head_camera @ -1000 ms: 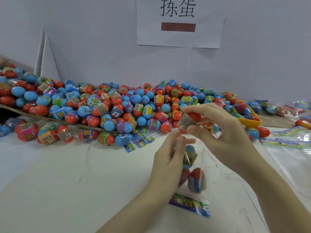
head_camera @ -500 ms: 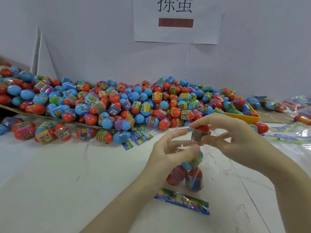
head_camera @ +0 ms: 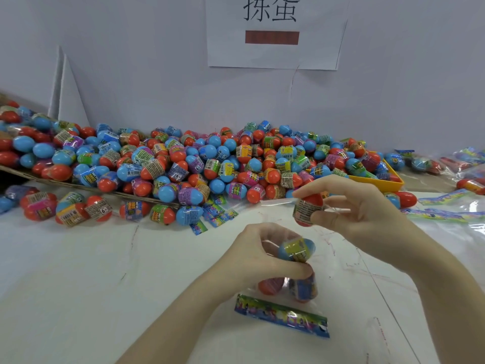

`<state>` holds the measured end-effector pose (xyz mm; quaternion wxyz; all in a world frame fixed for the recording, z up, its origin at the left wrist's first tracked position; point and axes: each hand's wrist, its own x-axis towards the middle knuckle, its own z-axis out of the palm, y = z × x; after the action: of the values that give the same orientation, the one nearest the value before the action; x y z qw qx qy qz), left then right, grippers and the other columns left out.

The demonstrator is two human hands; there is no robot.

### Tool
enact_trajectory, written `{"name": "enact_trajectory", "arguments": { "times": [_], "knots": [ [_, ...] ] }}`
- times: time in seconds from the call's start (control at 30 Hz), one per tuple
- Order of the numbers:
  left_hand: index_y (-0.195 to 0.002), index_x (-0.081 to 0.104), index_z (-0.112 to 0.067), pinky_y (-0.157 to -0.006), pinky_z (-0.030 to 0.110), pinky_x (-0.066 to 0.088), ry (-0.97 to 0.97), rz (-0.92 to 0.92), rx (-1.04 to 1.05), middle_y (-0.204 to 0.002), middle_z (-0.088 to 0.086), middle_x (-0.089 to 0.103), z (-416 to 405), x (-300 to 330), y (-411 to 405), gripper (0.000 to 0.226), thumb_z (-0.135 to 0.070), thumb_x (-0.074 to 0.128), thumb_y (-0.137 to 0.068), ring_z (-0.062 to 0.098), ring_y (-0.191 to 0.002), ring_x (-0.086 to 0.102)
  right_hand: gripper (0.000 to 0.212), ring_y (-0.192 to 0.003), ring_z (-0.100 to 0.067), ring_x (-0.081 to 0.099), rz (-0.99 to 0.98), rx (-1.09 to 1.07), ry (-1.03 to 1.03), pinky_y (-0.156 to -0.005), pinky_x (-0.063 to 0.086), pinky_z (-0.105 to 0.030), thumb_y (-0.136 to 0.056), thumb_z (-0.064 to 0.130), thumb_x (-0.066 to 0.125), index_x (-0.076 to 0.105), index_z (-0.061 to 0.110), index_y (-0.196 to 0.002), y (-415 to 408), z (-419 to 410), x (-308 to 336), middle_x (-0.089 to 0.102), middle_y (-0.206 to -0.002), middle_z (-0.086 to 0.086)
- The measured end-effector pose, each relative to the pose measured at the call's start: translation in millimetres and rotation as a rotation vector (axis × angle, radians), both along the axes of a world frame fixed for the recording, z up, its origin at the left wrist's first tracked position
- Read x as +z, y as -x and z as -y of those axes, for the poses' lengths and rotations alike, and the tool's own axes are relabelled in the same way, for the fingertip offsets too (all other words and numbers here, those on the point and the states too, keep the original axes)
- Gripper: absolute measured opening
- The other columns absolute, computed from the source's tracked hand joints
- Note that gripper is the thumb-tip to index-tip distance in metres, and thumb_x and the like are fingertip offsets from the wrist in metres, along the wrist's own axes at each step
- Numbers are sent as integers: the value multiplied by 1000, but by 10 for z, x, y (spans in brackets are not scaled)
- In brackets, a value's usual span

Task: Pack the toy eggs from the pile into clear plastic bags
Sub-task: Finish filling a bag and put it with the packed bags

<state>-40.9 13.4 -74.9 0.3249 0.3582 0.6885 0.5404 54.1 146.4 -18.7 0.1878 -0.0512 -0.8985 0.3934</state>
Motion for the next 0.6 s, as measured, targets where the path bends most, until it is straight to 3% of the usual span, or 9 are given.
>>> {"name": "enact_trajectory", "arguments": {
  "times": [0.1,0.17,0.27,0.43,0.53,0.6],
  "knots": [
    [-85,67,-22,-77,34,56,-47,10,26,-91,4,71,-12,-2,-21,31,-5,83,-64,14,-78,66,28,-87,10,54,-88,-66,-55,-70,41,-5,-65,31,73,60,45,-85,26,47,16,60,-92,34],
    [-82,66,-23,-78,35,56,-67,18,33,-89,3,70,-25,-15,-35,30,-4,82,-65,17,-81,66,32,-87,15,53,-147,-107,-66,-69,35,2,-52,46,70,60,43,-82,38,63,5,60,-89,34],
    [-78,60,-25,-77,27,53,-53,-23,64,-84,-4,65,-47,-63,-40,30,-5,79,-67,14,-84,62,32,-94,7,50,-172,-170,-109,-70,34,-3,-45,57,63,60,46,-75,26,54,-4,63,-81,27],
    [-72,59,-23,-67,19,52,-108,77,133,-74,-1,61,-57,-56,-53,27,0,74,-70,9,-69,59,27,-91,14,52,-129,-80,-93,-69,35,3,-56,41,70,61,43,-81,5,61,25,61,-91,32],
    [-78,63,-22,-70,20,54,-156,84,103,-77,1,65,-44,-50,-32,25,-1,76,-70,9,-71,62,22,-92,14,52,-80,-67,-84,-69,40,-5,-61,41,68,59,47,-81,17,63,7,60,-90,34],
    [-80,64,-19,-69,21,54,-172,92,96,-77,2,65,-36,-51,-31,23,-3,76,-70,10,-71,63,27,-91,10,53,-34,-76,-87,-70,40,-13,-69,28,72,59,50,-79,21,40,-6,62,-83,32]
  ]
}}
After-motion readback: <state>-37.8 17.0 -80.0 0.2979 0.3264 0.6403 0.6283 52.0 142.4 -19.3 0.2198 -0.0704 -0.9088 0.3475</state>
